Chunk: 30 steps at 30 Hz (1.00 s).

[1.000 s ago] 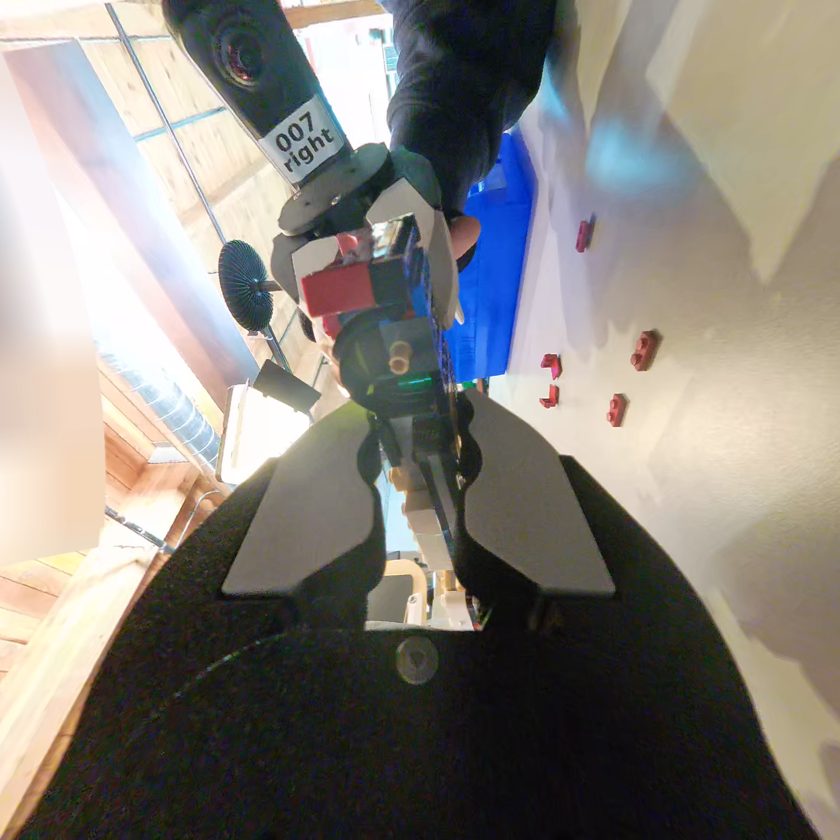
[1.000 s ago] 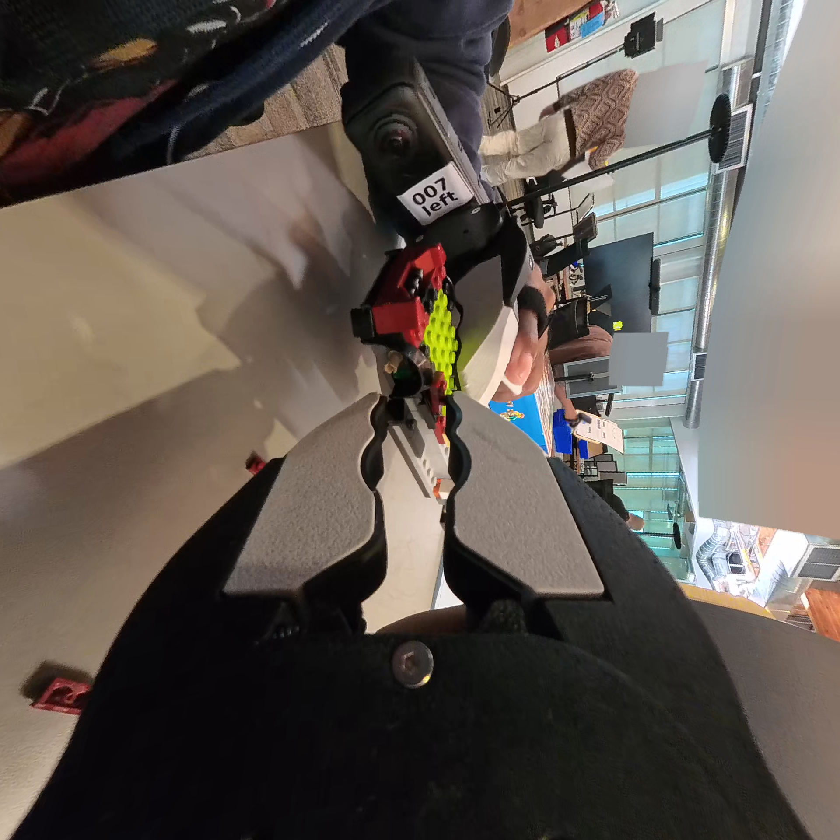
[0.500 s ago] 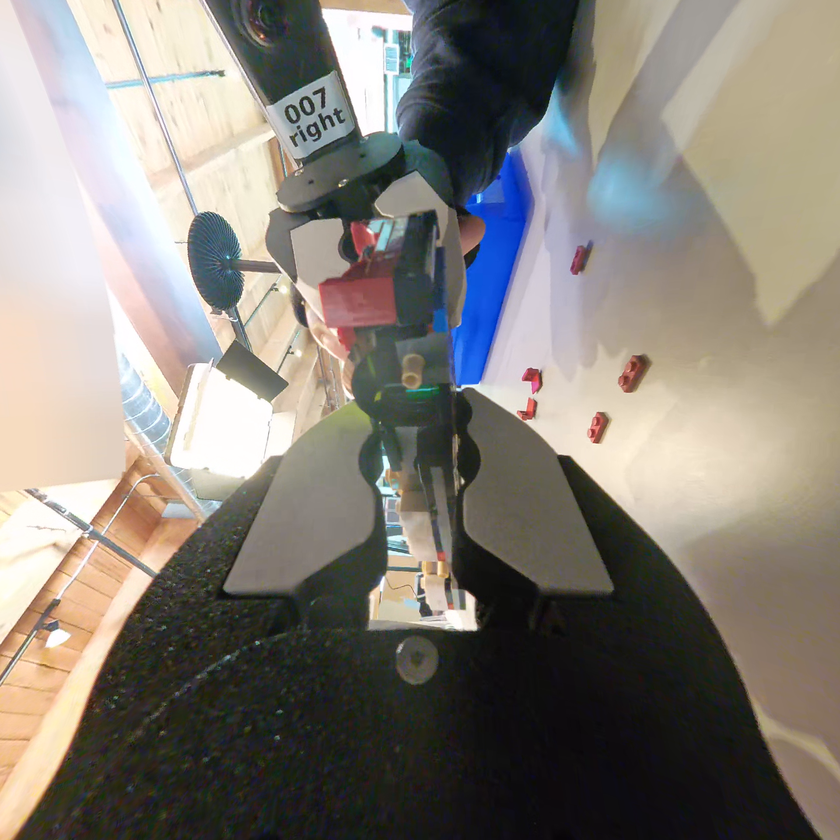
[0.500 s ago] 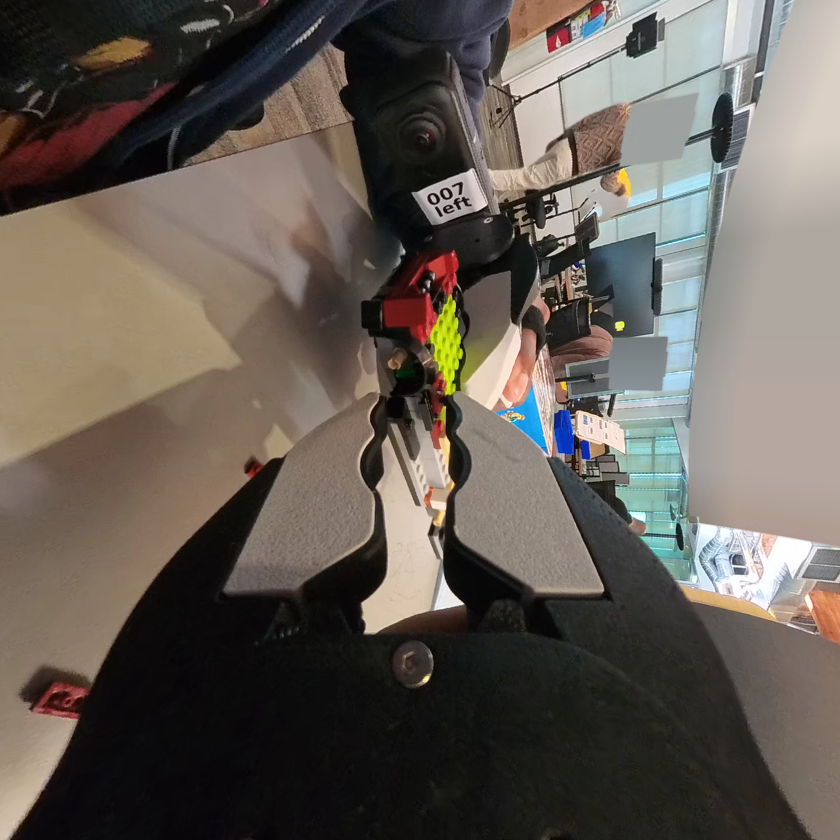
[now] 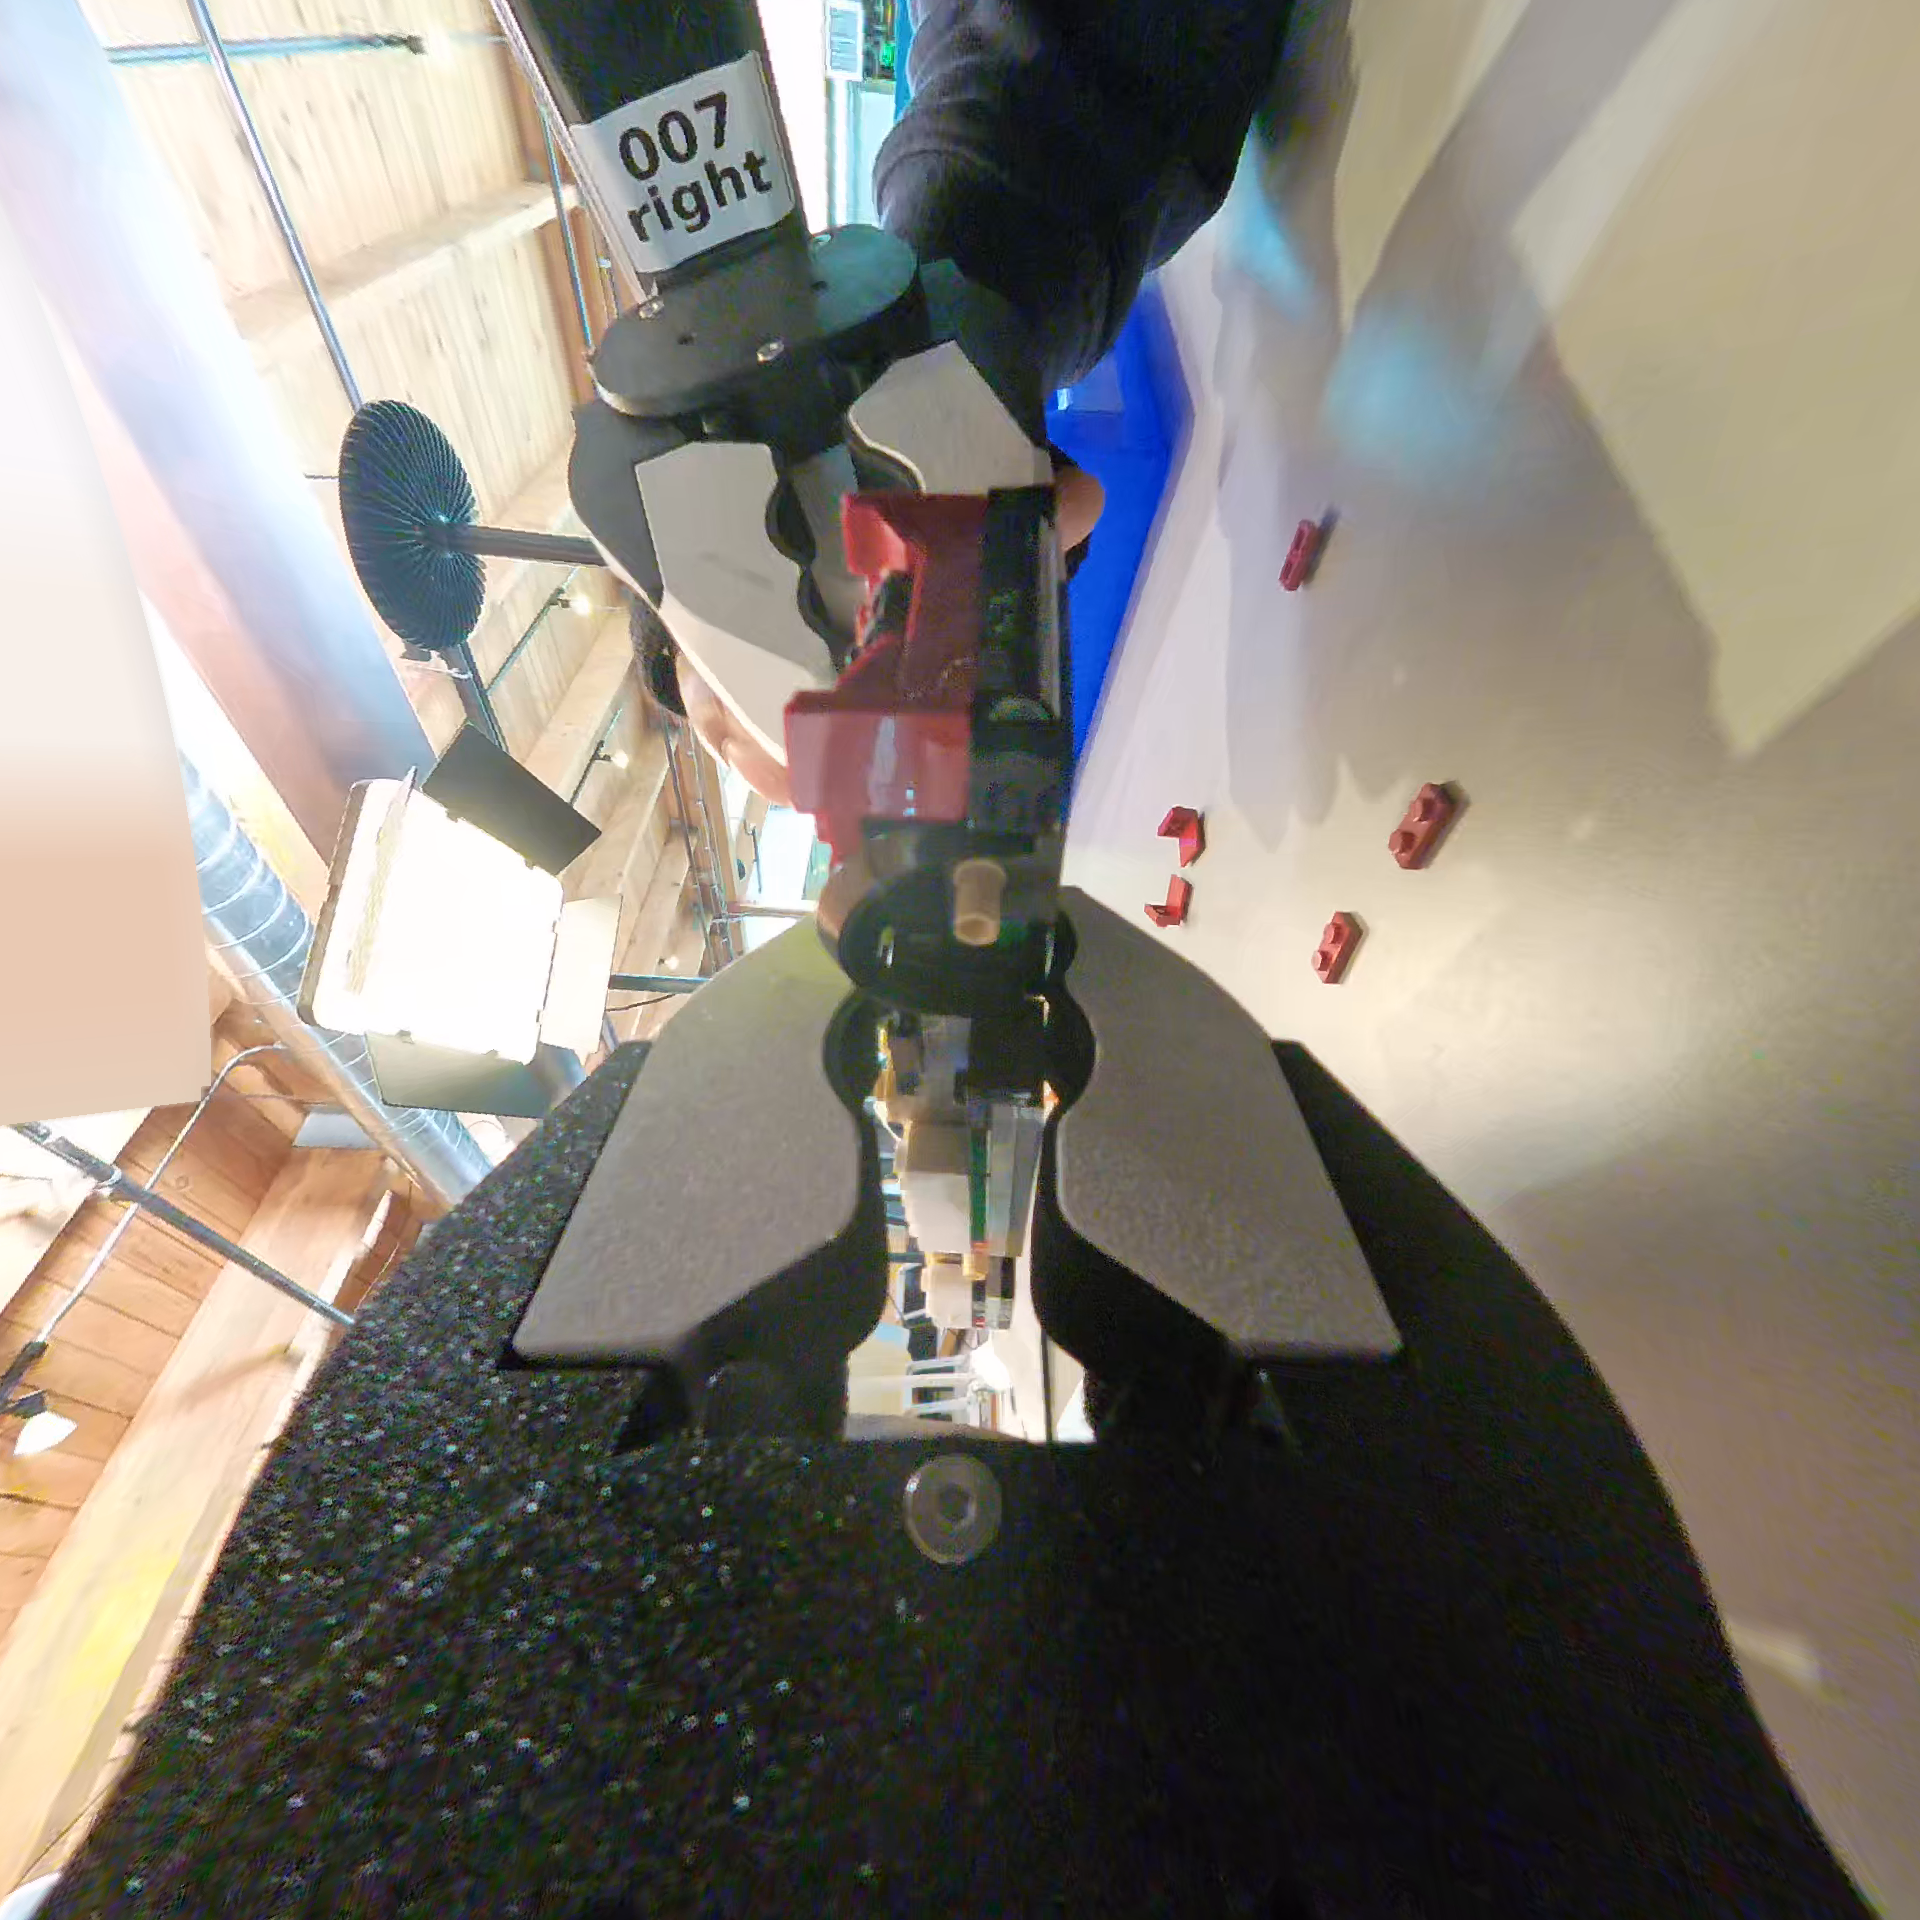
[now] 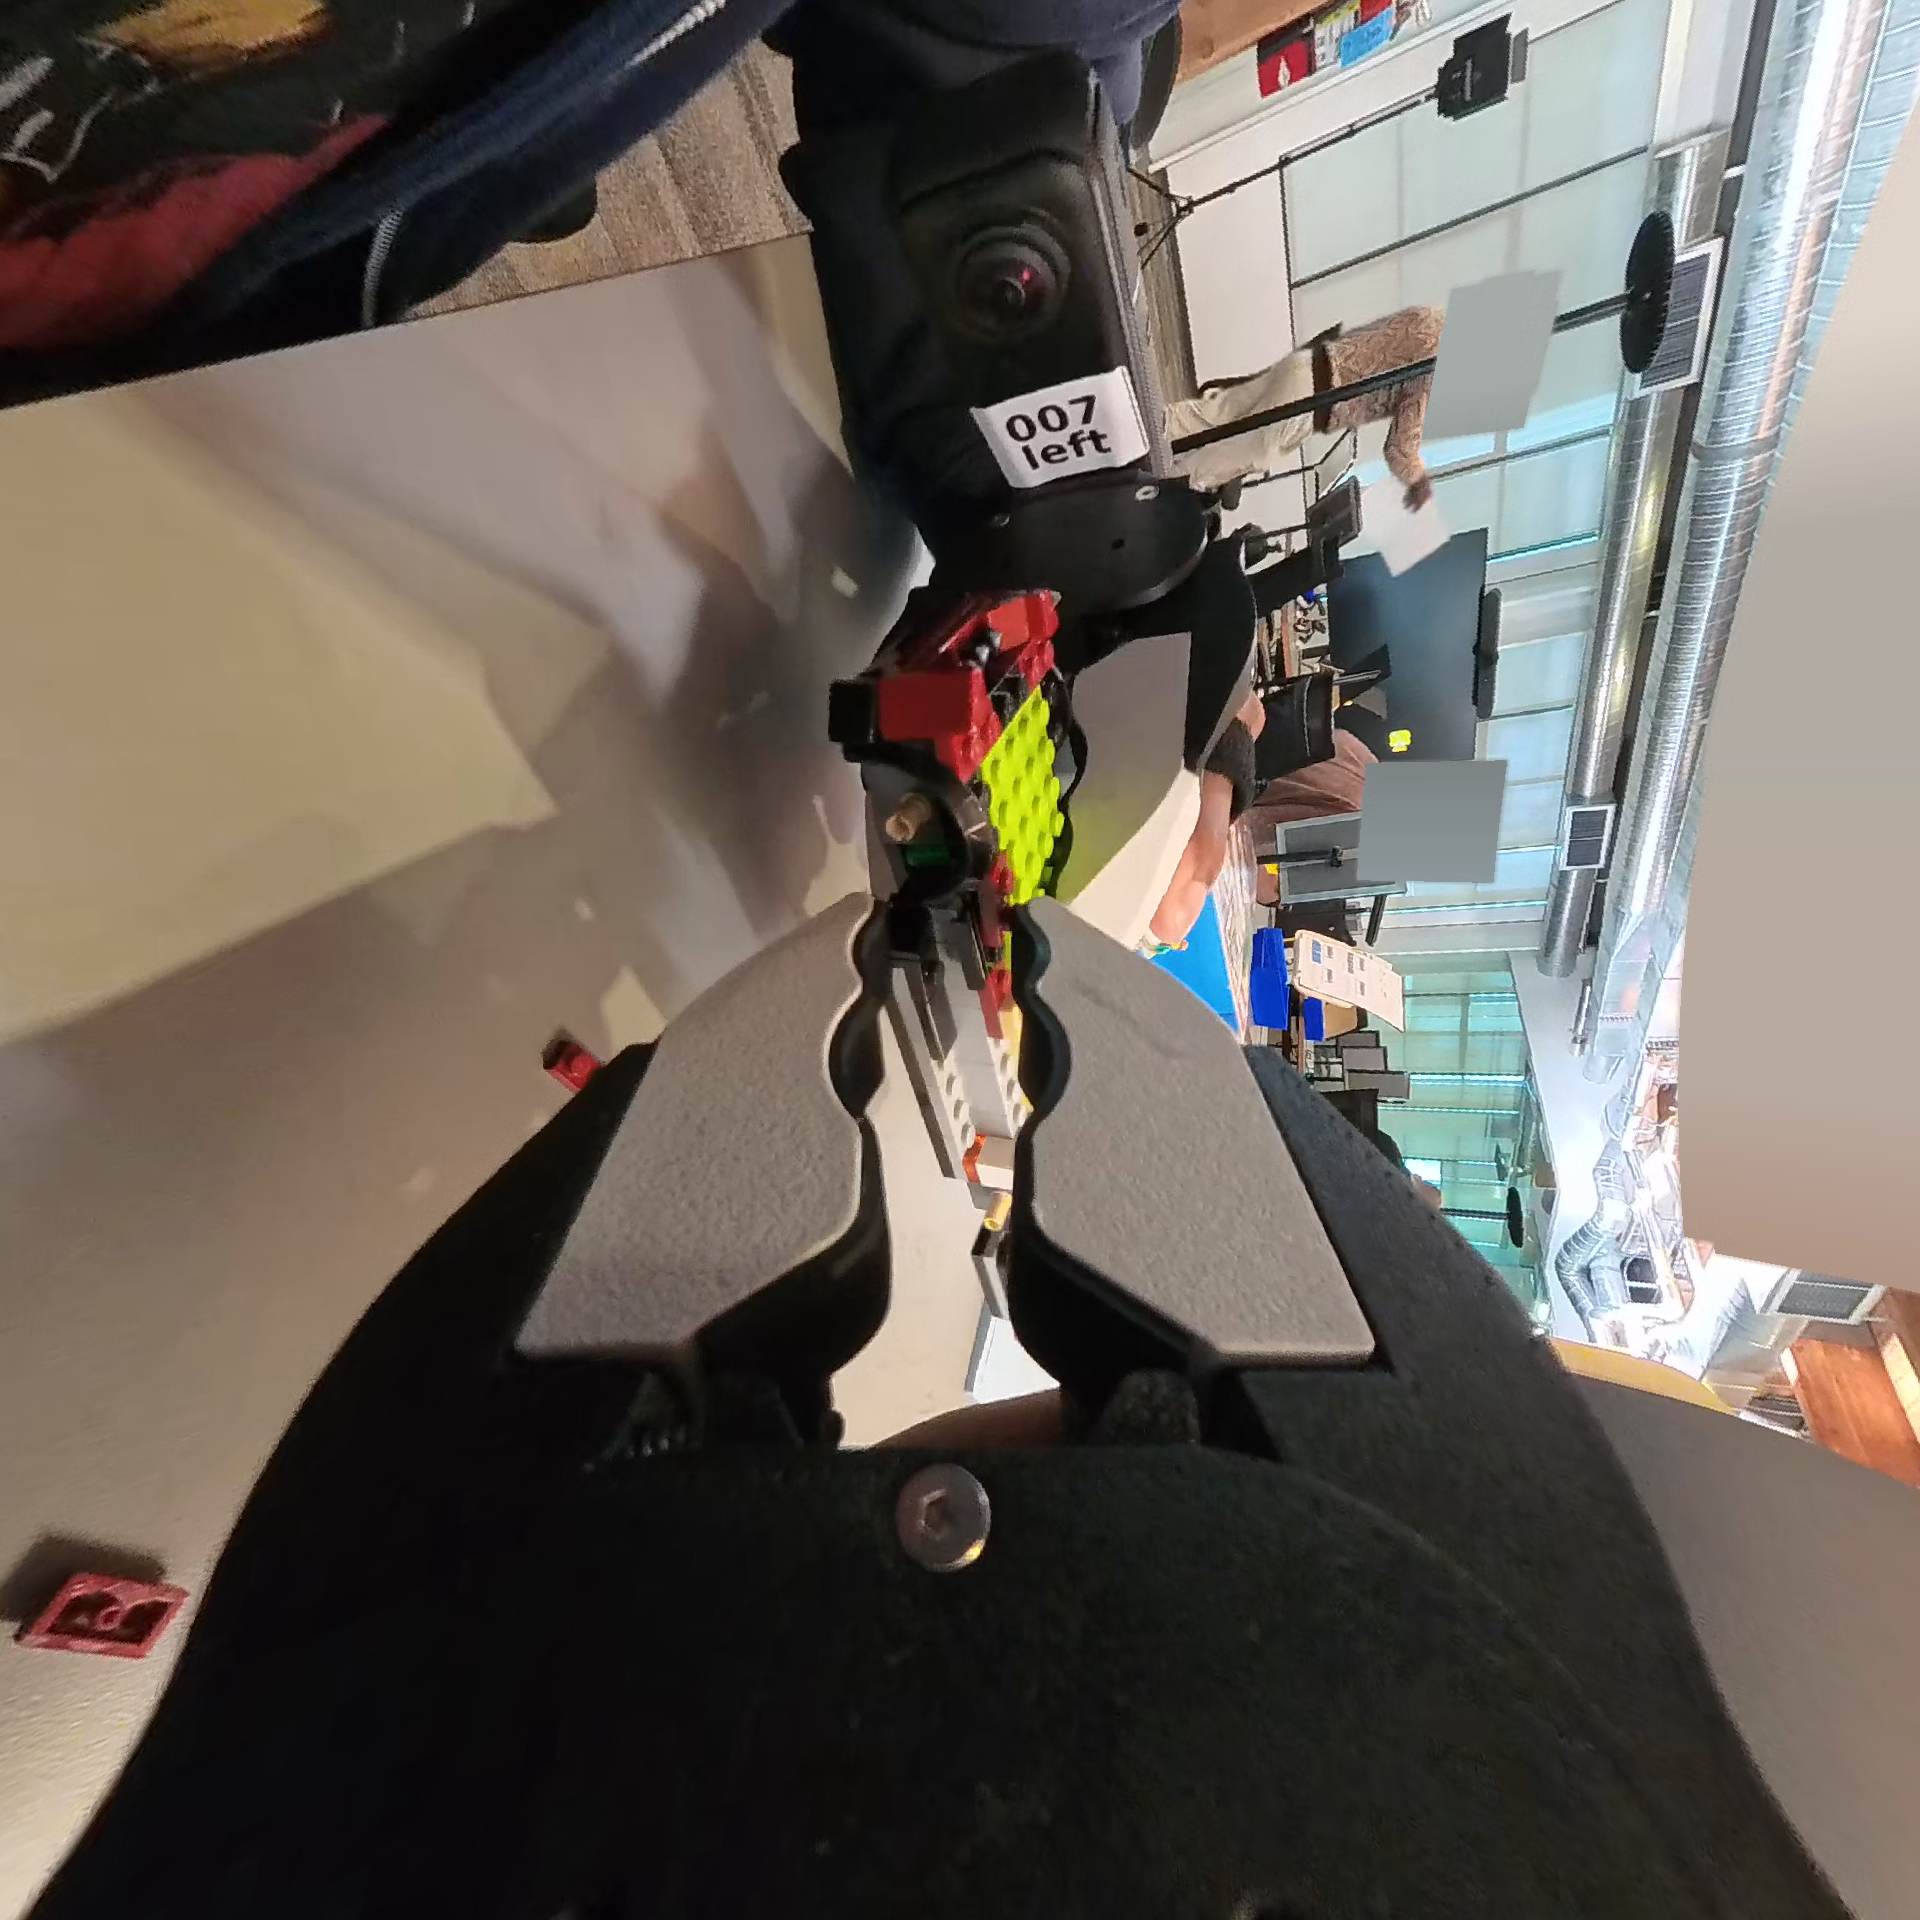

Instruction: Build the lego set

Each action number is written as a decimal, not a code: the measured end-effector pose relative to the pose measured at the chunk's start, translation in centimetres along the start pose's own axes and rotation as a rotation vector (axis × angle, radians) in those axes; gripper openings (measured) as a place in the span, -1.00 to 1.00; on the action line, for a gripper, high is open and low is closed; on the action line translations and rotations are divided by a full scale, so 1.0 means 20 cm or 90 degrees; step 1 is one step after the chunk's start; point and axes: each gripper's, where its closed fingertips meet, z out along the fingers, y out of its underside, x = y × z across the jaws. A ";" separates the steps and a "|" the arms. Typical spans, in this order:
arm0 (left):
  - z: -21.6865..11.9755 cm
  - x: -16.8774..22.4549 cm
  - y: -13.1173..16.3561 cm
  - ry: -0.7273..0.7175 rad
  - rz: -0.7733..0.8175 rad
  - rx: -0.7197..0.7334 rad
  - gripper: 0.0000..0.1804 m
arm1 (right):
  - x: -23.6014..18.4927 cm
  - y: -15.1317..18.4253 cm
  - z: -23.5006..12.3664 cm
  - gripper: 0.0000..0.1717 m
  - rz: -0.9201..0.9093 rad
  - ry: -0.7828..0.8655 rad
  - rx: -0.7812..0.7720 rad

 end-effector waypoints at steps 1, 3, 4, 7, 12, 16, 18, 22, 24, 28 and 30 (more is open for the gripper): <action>0.00 0.00 0.00 0.000 0.002 -0.001 -0.69 | 0.00 0.00 0.00 -0.76 0.000 -0.001 -0.001; 0.00 0.01 0.00 0.007 0.002 0.000 -0.69 | 0.01 0.00 -0.01 -0.82 0.002 -0.002 0.001; 0.00 0.01 0.00 0.007 -0.003 0.000 -0.69 | 0.00 0.00 0.00 -0.82 0.004 -0.004 0.003; 0.01 0.00 0.00 -0.003 0.002 0.001 -0.69 | 0.01 0.00 0.00 -0.82 0.009 -0.002 0.000; 0.00 -0.02 0.01 -0.024 -0.011 -0.003 -0.69 | 0.04 0.02 -0.01 -0.81 0.003 0.033 0.000; -0.01 -0.05 0.03 -0.048 -0.040 -0.003 -0.69 | 0.09 0.05 -0.01 -0.76 0.024 0.076 -0.006; -0.01 -0.06 0.04 -0.056 -0.054 -0.006 -0.69 | 0.12 0.07 -0.02 -0.73 0.042 0.091 -0.006; -0.02 -0.08 0.05 -0.074 -0.078 -0.005 -0.69 | 0.15 0.08 -0.04 -0.73 0.073 0.108 0.004; -0.02 -0.09 0.06 -0.081 -0.085 -0.004 -0.69 | 0.15 0.08 -0.05 -0.73 0.084 0.114 0.006; -0.03 -0.10 0.07 -0.091 -0.091 -0.008 -0.69 | 0.16 0.10 -0.05 -0.77 0.101 0.125 0.013; -0.02 -0.10 0.07 -0.089 -0.090 -0.010 -0.69 | 0.16 0.11 -0.04 -0.81 0.100 0.127 0.010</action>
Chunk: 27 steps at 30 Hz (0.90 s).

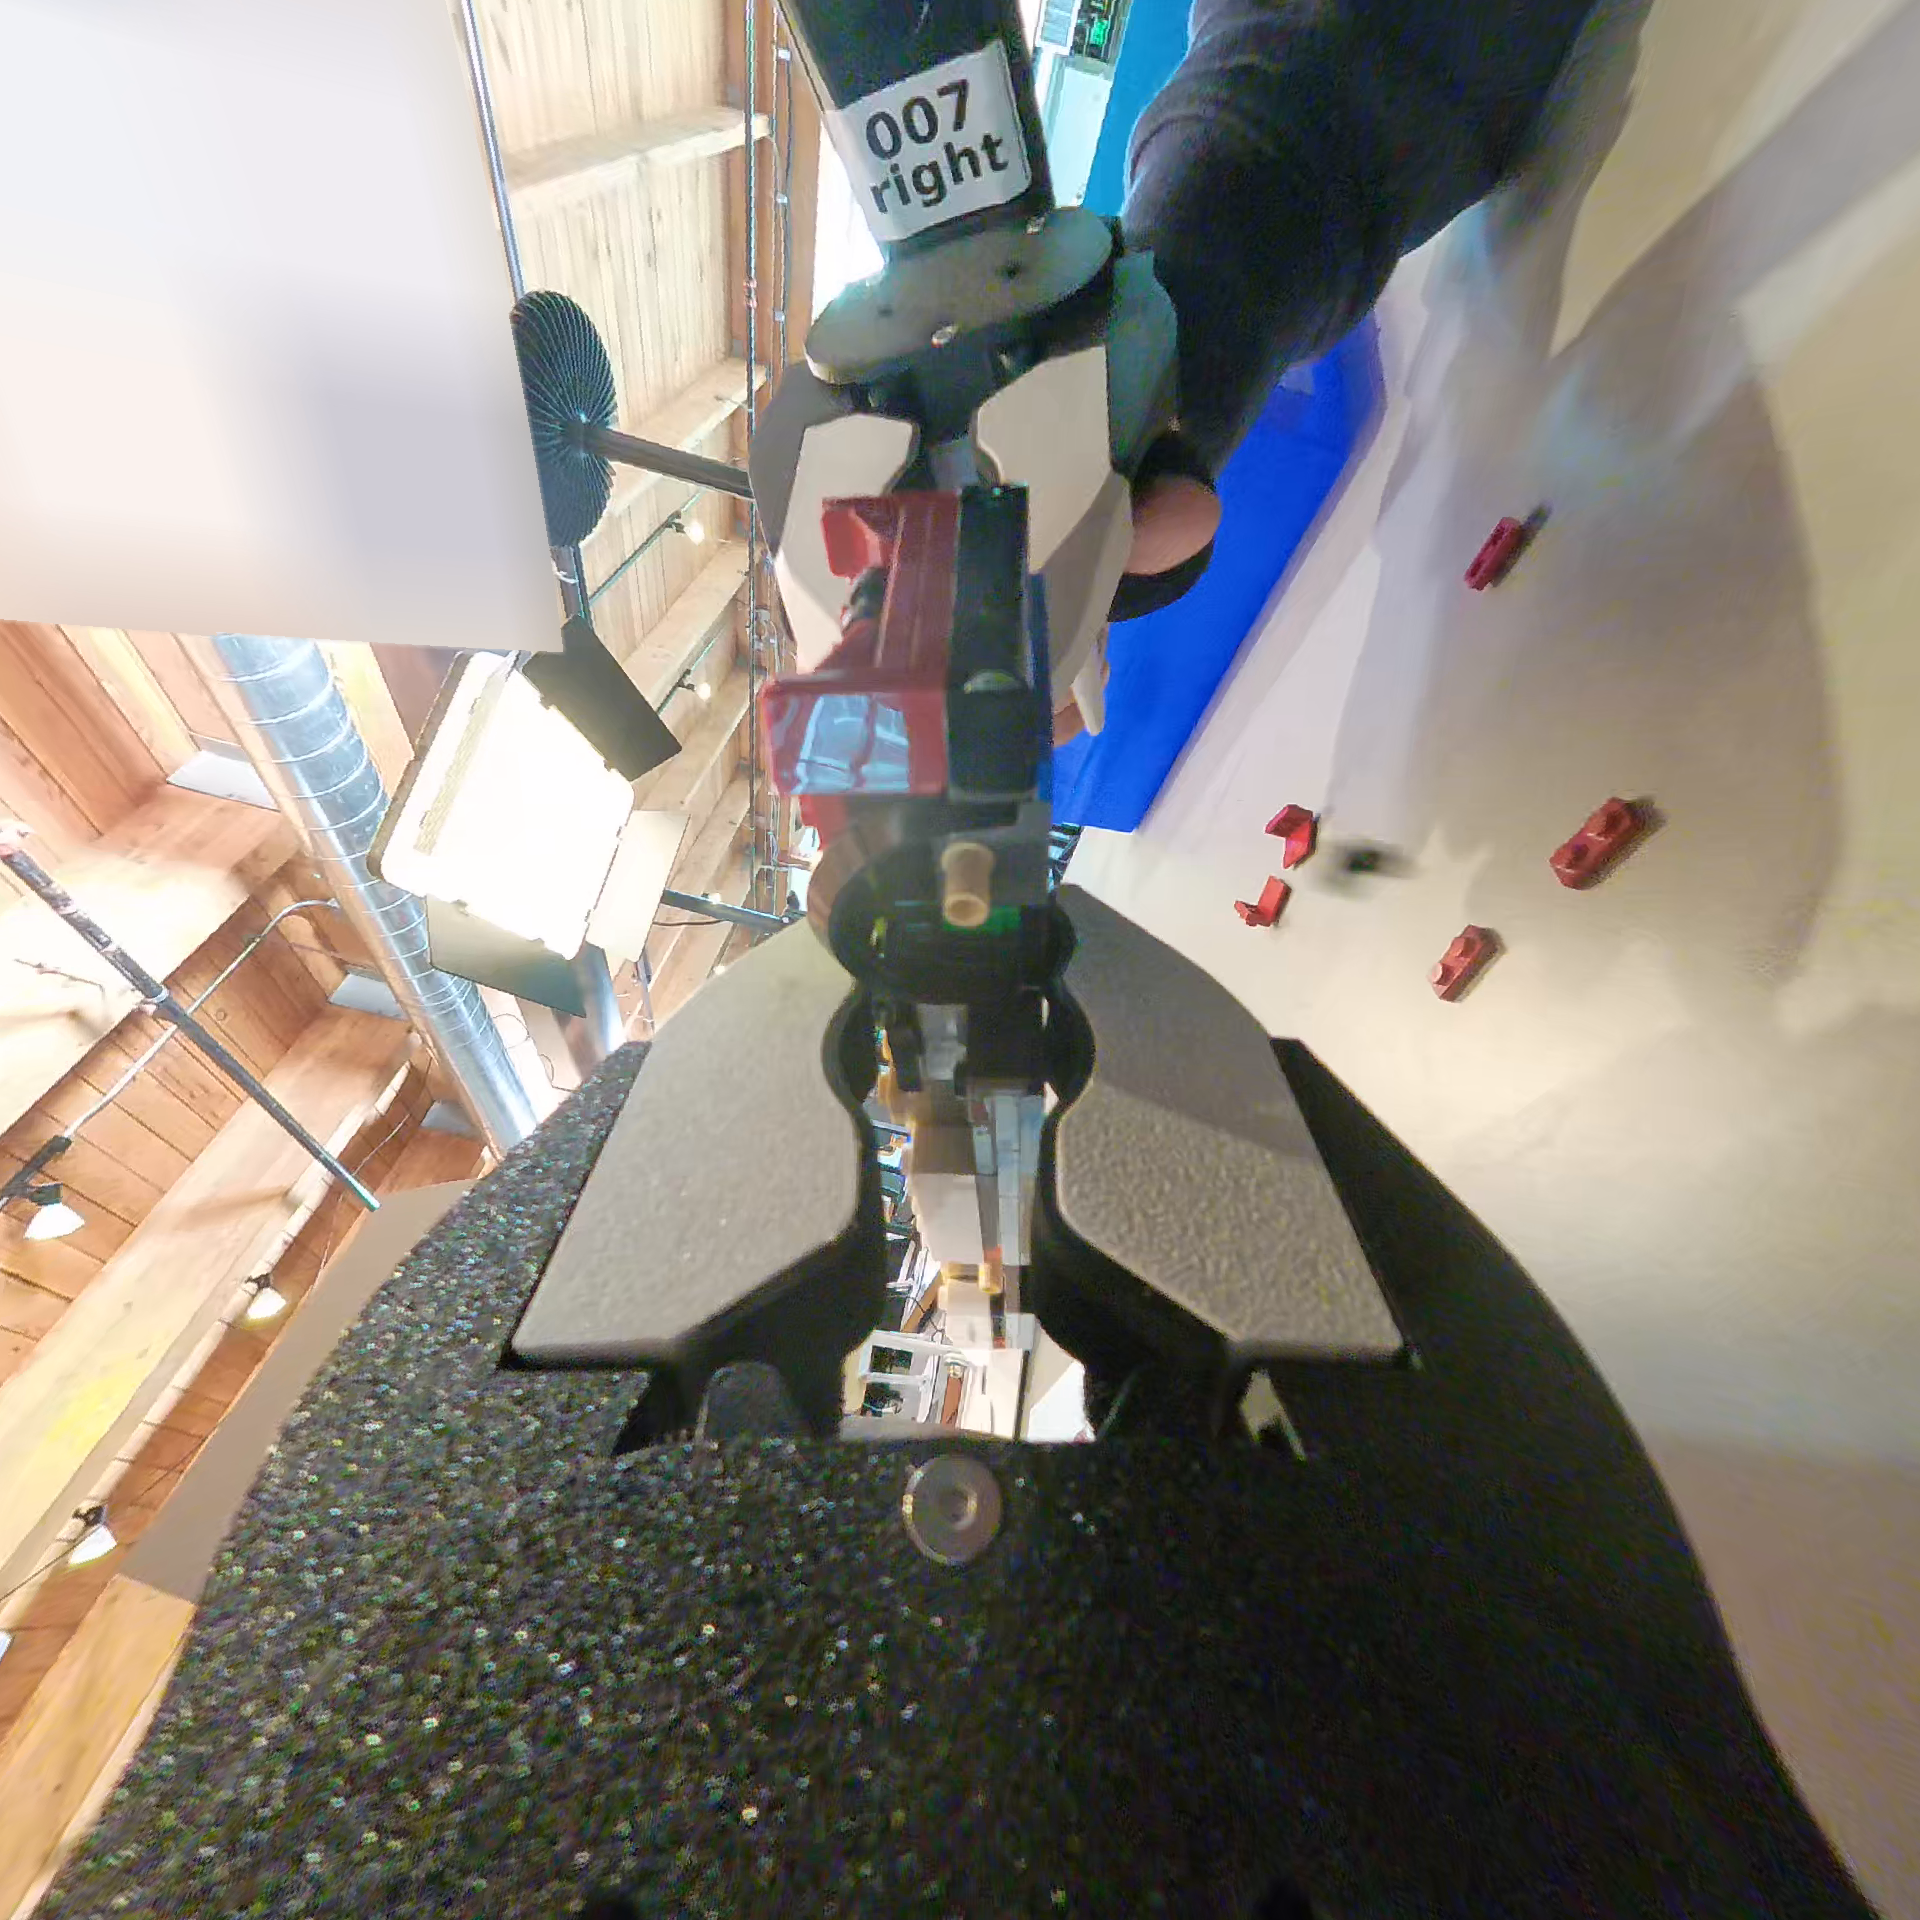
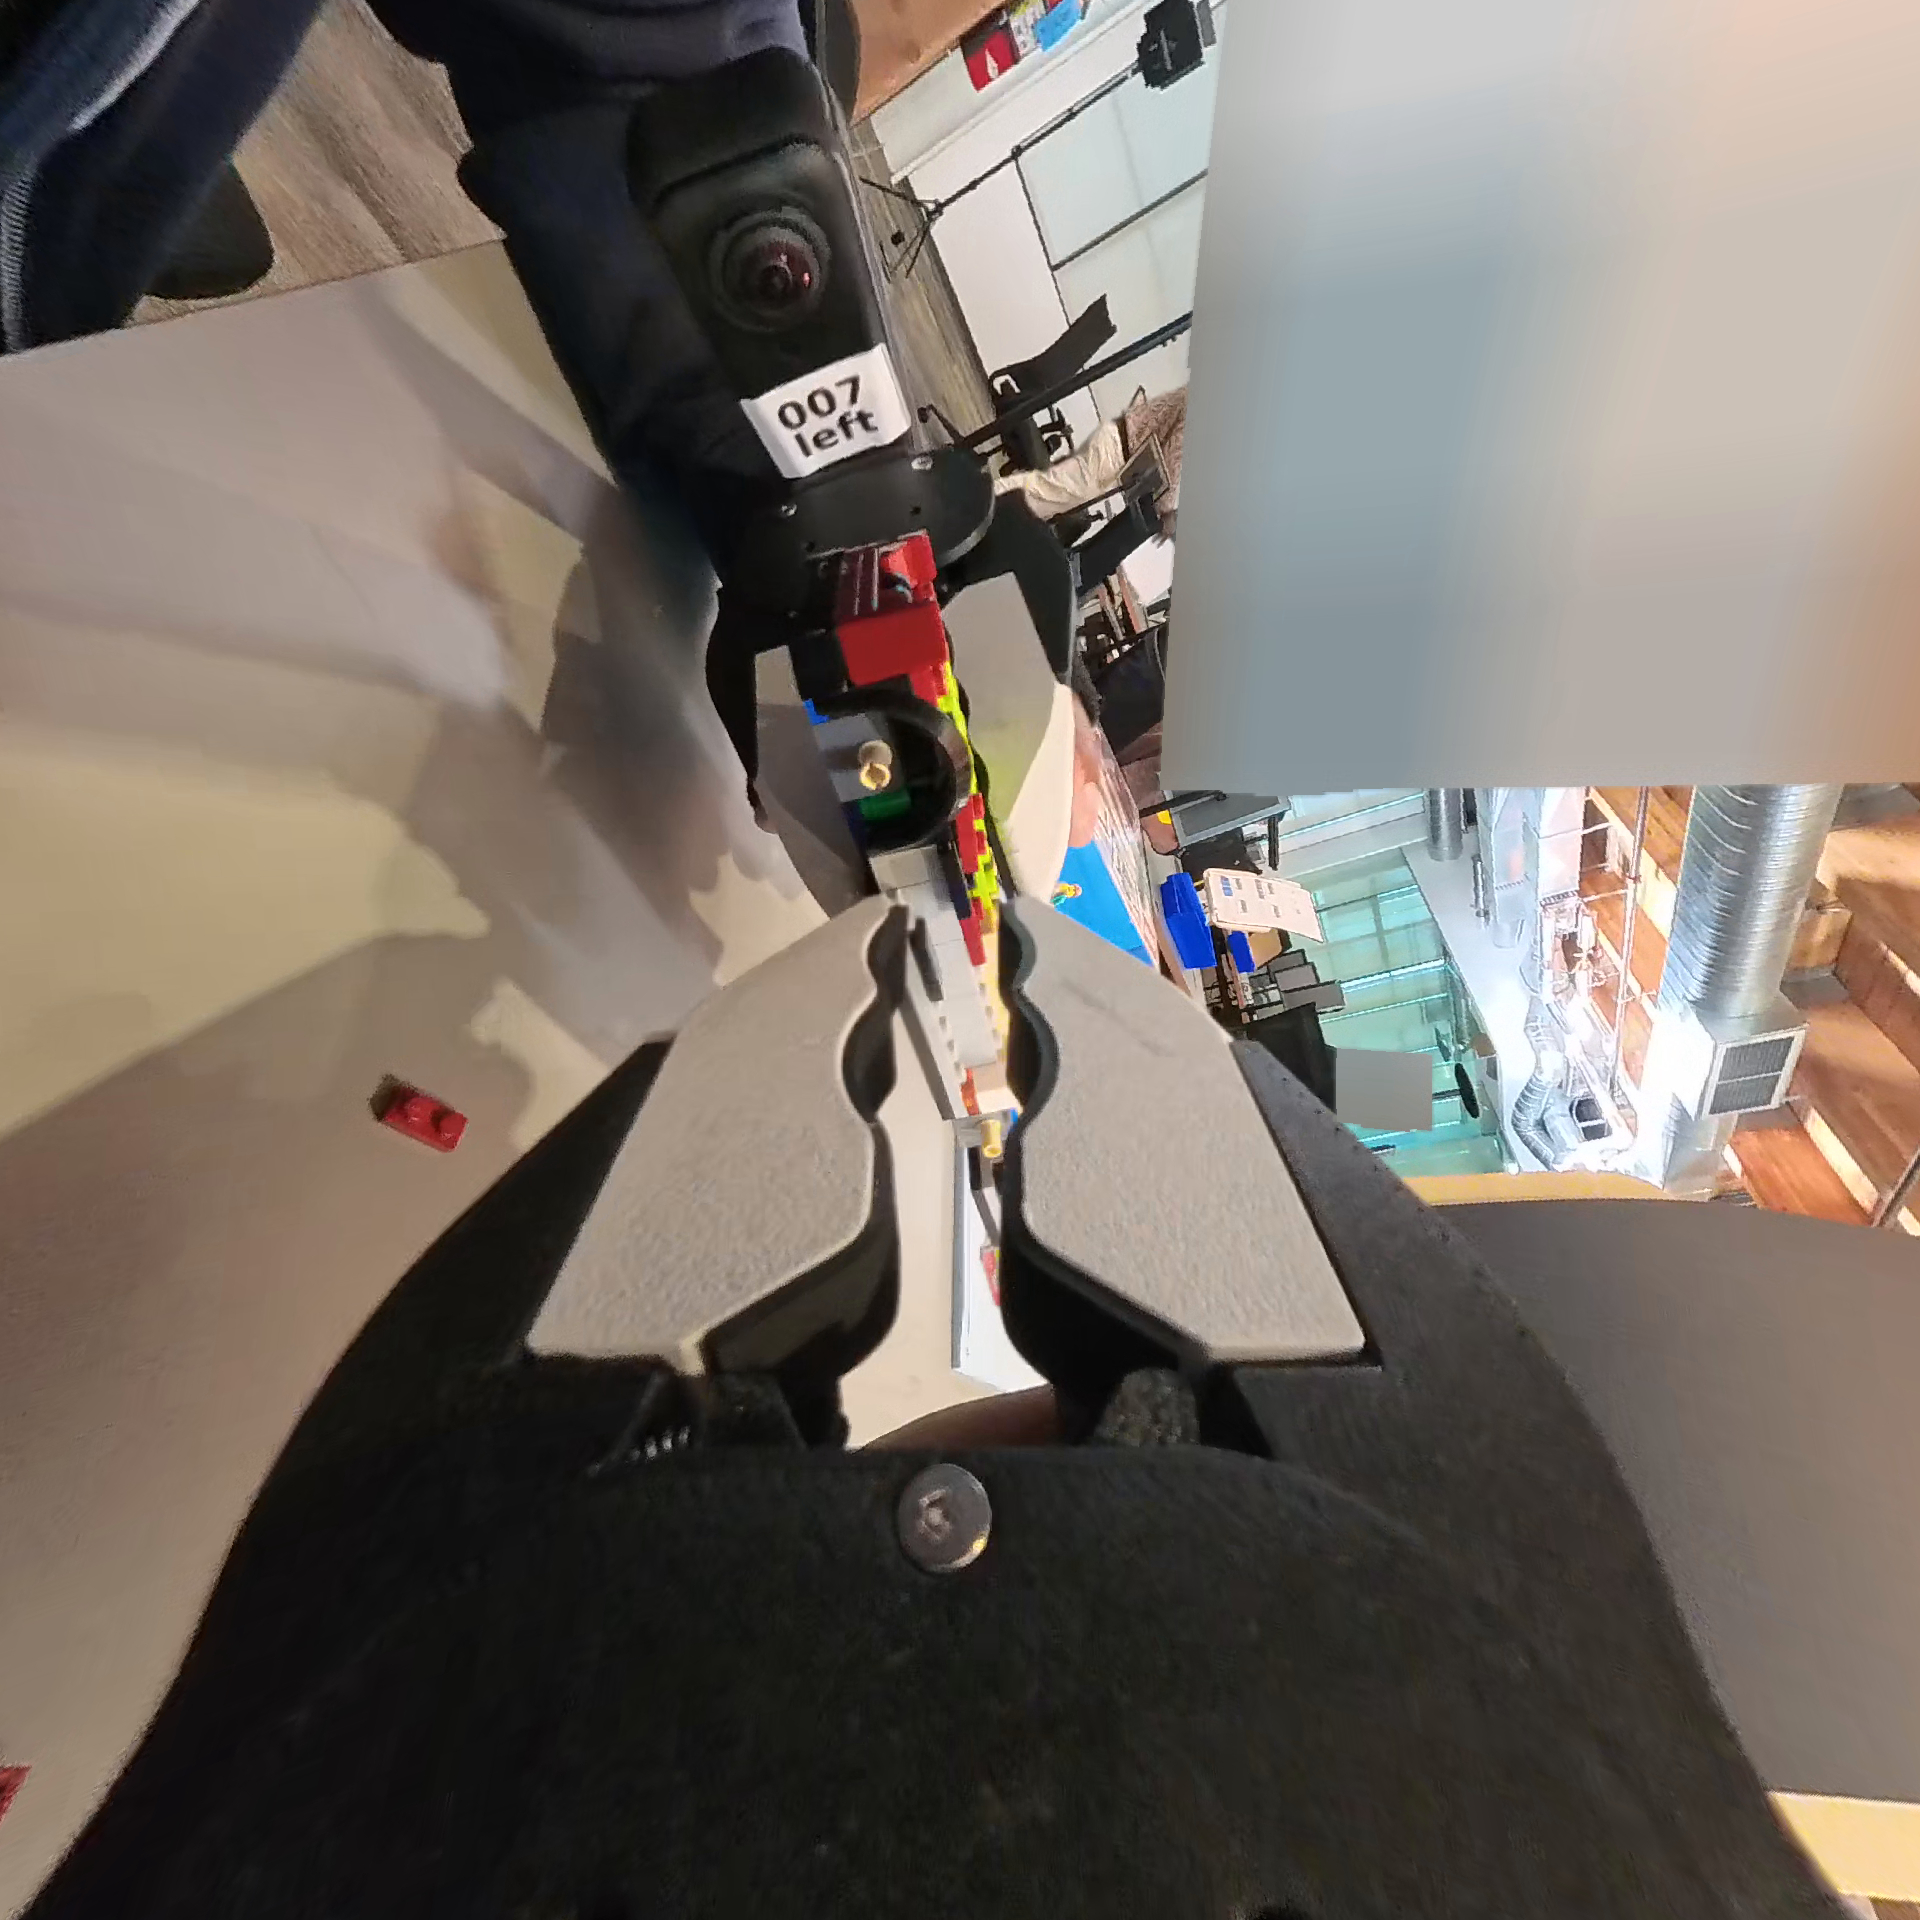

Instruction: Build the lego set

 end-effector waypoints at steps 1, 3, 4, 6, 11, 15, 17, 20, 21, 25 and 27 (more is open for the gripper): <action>0.00 0.00 0.00 0.000 0.000 0.000 -0.69 | 0.00 0.00 0.00 -0.81 0.001 0.000 0.000; 0.00 0.01 0.00 0.002 0.000 -0.001 -0.69 | -0.01 0.01 0.00 -0.81 0.004 -0.002 -0.001; 0.00 0.01 0.00 0.005 0.001 -0.003 -0.69 | -0.01 0.01 0.00 -0.80 0.005 -0.005 -0.003; 0.00 0.02 0.01 0.010 0.004 -0.009 -0.69 | -0.02 0.02 0.00 -0.76 0.017 -0.015 -0.005; 0.00 0.03 0.02 0.025 -0.001 -0.010 -0.69 | -0.05 0.00 0.02 -0.73 0.006 -0.020 -0.004; -0.01 0.05 -0.01 0.040 -0.020 0.006 -0.69 | -0.06 -0.01 0.03 -0.73 -0.014 -0.015 0.001; -0.02 0.05 -0.02 0.042 -0.034 0.016 -0.69 | -0.06 -0.02 0.03 -0.72 -0.010 -0.019 0.003; -0.03 0.04 -0.03 0.035 -0.068 0.030 -0.69 | -0.04 -0.04 0.03 -0.73 0.029 -0.025 0.018; -0.03 0.03 -0.03 0.033 -0.081 0.034 -0.69 | -0.03 -0.05 0.03 -0.73 0.048 -0.026 0.028; -0.03 0.02 -0.03 0.028 -0.121 0.044 -0.69 | 0.02 -0.06 0.01 -0.72 0.115 -0.031 0.043; -0.03 0.01 -0.03 0.030 -0.140 0.050 -0.69 | 0.02 -0.07 0.02 -0.71 0.141 -0.038 0.046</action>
